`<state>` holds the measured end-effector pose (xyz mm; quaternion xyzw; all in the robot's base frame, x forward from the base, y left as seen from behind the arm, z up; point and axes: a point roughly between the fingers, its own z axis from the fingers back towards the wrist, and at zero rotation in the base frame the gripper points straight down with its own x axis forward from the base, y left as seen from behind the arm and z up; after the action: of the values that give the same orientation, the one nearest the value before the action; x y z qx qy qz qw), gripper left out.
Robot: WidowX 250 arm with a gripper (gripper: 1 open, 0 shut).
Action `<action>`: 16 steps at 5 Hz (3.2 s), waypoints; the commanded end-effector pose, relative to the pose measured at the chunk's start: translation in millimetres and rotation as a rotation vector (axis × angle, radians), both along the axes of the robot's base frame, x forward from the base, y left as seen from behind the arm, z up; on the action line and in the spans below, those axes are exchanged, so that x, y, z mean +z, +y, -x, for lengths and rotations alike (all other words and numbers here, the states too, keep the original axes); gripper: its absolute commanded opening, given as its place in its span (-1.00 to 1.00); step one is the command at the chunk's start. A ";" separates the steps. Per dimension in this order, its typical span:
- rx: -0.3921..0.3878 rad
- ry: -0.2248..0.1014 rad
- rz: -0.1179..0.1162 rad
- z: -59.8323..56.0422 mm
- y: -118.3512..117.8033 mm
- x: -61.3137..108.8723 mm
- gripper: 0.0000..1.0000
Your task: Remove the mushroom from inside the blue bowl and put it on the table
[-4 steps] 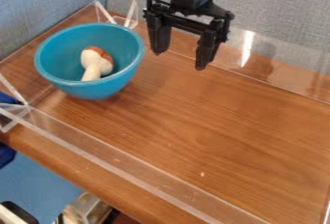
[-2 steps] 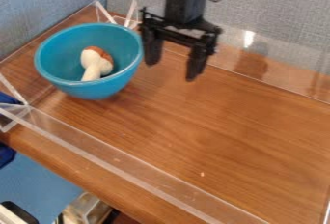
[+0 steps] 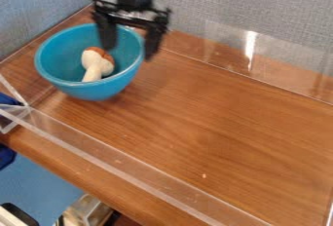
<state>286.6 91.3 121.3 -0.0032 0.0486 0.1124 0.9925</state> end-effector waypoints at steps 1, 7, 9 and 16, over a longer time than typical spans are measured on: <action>0.169 -0.062 -0.030 -5.5 36.7 10.6 1.00; 0.409 -0.079 -0.113 -34.9 79.3 -43.1 1.00; 0.384 -0.082 -0.124 -49.6 89.9 -62.3 -1.00; 0.444 -0.080 -0.135 -29.2 62.0 -104.0 -1.00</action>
<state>316.8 161.4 33.3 0.0520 -0.0196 0.3345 0.9408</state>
